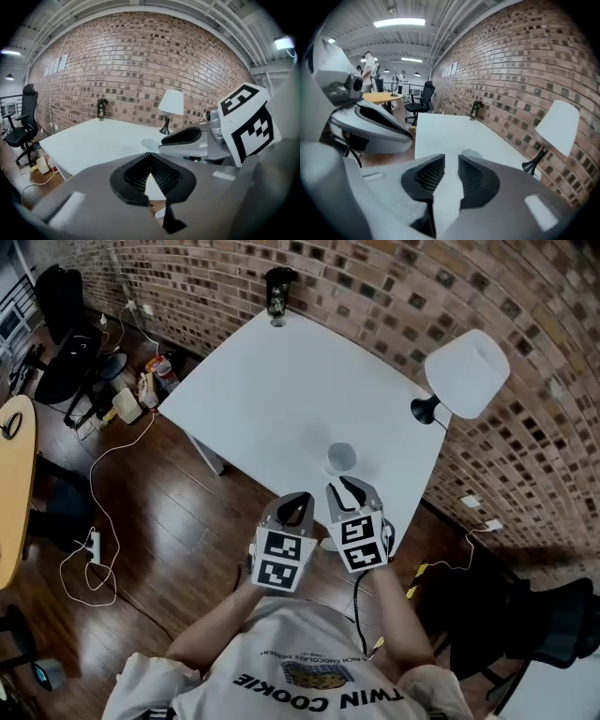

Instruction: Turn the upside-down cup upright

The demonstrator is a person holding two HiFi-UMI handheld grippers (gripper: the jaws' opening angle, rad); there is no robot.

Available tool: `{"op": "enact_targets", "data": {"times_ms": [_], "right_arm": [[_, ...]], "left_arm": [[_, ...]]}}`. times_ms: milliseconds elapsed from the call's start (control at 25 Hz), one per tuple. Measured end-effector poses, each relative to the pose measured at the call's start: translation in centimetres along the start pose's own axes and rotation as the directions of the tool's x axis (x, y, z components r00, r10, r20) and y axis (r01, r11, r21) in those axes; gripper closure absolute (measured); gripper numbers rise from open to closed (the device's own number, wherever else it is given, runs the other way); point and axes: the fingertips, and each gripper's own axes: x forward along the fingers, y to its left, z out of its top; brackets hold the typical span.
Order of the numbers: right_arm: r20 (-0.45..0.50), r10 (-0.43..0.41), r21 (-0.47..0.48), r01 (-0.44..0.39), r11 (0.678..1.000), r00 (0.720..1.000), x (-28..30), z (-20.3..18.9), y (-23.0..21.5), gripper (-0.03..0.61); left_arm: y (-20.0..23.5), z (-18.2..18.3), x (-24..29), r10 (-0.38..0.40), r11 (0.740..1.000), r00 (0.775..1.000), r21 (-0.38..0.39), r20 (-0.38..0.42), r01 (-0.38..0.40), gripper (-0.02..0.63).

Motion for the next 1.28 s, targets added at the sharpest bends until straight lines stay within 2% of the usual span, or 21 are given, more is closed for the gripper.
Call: {"op": "enact_targets", "data": {"times_ms": [280, 560, 680, 720, 880, 1000, 1080, 1120, 1200, 1280], "right_arm": [[-0.163, -0.039, -0.137, 0.016, 0.991, 0.986, 5.0, -0.3, -1.5, 0.503], [-0.296, 0.034, -0.120, -0.072, 0.990, 0.955, 7.6, -2.0, -1.4, 0.506], [-0.295, 0.062, -0.091, -0.092, 0.992, 0.953, 8.0, -2.0, -1.6, 0.529], [-0.287, 0.073, -0.075, -0.098, 0.992, 0.955, 8.1, -1.9, -1.7, 0.555], [-0.255, 0.118, -0.020, -0.127, 0.992, 0.960, 7.8, -1.2, -1.8, 0.557], [-0.166, 0.168, 0.113, -0.151, 0.982, 0.972, 7.4, -0.2, -2.1, 0.557], [-0.076, 0.208, 0.263, -0.182, 0.948, 0.975, 6.9, 0.6, -2.8, 0.557], [-0.027, 0.227, 0.346, -0.204, 0.916, 0.974, 6.6, 0.8, -3.2, 0.557], [0.072, 0.257, 0.509, -0.257, 0.821, 0.964, 6.3, 0.8, -4.1, 0.557], [0.169, 0.271, 0.644, -0.314, 0.698, 0.948, 6.2, 0.4, -5.0, 0.557]], "left_arm": [[4.6, 1.2, 1.3, -0.030, 1.000, 1.000, -0.001, 0.001, 0.030, 0.609], [6.5, 1.6, 2.8, -0.045, 0.999, 0.999, -0.015, -0.010, 0.044, 0.609], [6.7, 1.8, 3.4, -0.045, 0.999, 0.999, -0.022, -0.010, 0.045, 0.609], [6.8, 1.9, 3.6, -0.043, 0.999, 0.999, -0.025, -0.010, 0.043, 0.609], [7.0, 2.1, 4.3, -0.028, 0.999, 1.000, -0.035, -0.012, 0.028, 0.609], [6.8, 2.5, 5.1, -0.021, 0.999, 1.000, -0.031, -0.010, 0.021, 0.609], [6.5, 2.9, 5.7, -0.016, 0.999, 1.000, -0.028, -0.006, 0.015, 0.609], [6.4, 3.1, 6.0, -0.013, 1.000, 1.000, -0.027, -0.005, 0.013, 0.609], [6.0, 3.4, 6.6, -0.009, 1.000, 1.000, -0.025, -0.003, 0.009, 0.609], [5.6, 3.6, 7.2, -0.005, 1.000, 1.000, -0.025, -0.004, 0.005, 0.609]]}}
